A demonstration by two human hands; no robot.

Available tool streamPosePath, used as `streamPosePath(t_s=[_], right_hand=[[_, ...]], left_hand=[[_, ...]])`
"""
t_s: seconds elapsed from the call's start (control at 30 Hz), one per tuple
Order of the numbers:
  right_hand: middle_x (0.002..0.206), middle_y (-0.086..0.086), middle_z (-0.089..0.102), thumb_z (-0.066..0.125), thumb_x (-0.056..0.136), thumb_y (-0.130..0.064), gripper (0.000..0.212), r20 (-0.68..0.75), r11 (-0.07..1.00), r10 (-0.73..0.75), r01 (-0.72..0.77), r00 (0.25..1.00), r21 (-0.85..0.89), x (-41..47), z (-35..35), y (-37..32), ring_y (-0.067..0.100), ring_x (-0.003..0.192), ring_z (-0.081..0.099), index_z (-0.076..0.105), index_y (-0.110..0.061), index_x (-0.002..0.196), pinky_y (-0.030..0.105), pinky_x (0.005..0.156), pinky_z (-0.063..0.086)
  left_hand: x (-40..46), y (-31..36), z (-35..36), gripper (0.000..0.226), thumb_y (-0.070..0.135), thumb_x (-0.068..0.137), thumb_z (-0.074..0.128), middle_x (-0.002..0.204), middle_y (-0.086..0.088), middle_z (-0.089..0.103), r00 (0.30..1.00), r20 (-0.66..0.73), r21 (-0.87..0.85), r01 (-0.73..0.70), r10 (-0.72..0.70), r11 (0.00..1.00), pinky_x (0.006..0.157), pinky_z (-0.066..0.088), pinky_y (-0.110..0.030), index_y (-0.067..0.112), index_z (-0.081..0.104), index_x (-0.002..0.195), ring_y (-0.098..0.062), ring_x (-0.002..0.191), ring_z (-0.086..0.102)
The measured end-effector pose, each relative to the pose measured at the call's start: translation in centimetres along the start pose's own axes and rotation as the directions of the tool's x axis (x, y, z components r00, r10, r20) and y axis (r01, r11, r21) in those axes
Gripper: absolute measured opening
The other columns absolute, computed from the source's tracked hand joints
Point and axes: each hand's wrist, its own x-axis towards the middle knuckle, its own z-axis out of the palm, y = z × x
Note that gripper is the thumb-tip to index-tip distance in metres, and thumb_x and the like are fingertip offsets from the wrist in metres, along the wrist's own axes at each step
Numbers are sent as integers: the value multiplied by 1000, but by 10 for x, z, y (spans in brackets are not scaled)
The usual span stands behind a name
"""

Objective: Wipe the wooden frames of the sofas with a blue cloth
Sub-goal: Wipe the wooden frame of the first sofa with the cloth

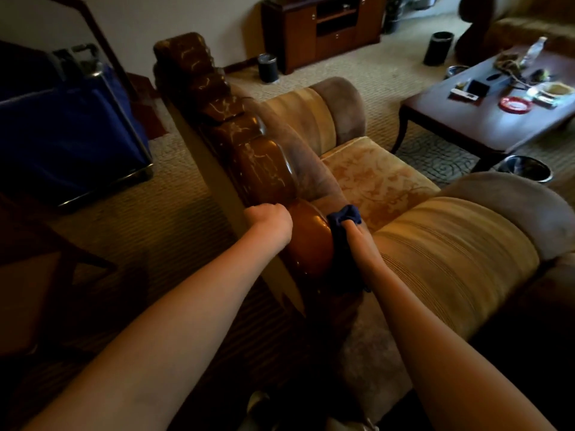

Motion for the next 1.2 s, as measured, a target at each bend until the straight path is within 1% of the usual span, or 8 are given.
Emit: streamPosePath(t_s=[0.17,0.3,0.5,0.67,0.8,0.93,1.1,1.2], right_hand=[[81,5,57,39,94,-33,29,-142,990,127,-116,982,80,-15,-3,32,17,73,51,60,-15,85,34,68,38],[86,7,57,38,91,-35,30,-350,982,158,-110,923,153,-28,15,48,24,82,52,58,-14,87,41,75,41],[106,14,59,34,78,-42,39,-627,994,-81,106,775,2,-50,67,22,33,102,54,57,-14,91,51,95,39],[145,-2,42,41,93,-39,41,-426,766,-427,69,798,-639,-42,99,-15,16,138,29,57,-18,125,48,116,12],[152,-5,29,34,96,-42,47,-339,673,-374,2,863,-739,-27,109,-29,15,143,17,43,-23,138,53,114,3],[139,-2,45,30,97,-41,43,-287,601,-341,-27,895,-799,-7,106,-46,20,132,34,45,-22,131,54,111,17],[117,5,60,27,97,-45,34,-251,625,-192,-80,949,-777,16,90,-67,25,108,55,50,-21,101,44,90,37],[126,7,57,25,97,-46,45,-209,678,-96,-90,973,-730,33,79,-72,26,114,53,55,-19,117,40,91,39]], left_hand=[[0,-5,-3,31,4,94,42,123,-11,55,957,-84,268,-246,277,931,75,40,-32,7,55,123,-27,109,55],[6,-15,-2,27,4,93,48,117,-9,56,906,-101,281,-370,411,885,70,39,-32,9,56,118,-26,102,57],[11,-32,-7,28,4,94,45,120,-13,56,811,-79,249,-547,580,799,75,39,-38,8,54,120,-32,105,56],[17,-49,-30,30,14,95,40,124,-16,49,664,-298,259,-635,686,728,91,41,-43,8,52,122,-36,117,49],[32,-54,-44,31,17,93,43,128,-16,46,530,-417,331,-667,738,667,99,34,-44,10,50,123,-34,122,43],[53,-51,-51,31,17,92,43,129,-14,47,487,-426,375,-672,762,639,104,29,-45,11,52,121,-31,124,42],[78,-42,-67,33,23,95,38,130,-12,49,554,-297,408,-663,778,628,105,27,-49,13,54,123,-30,124,44],[90,-34,-77,41,33,100,30,132,-10,53,656,-242,352,-628,715,694,105,25,-48,13,55,125,-28,124,46]])
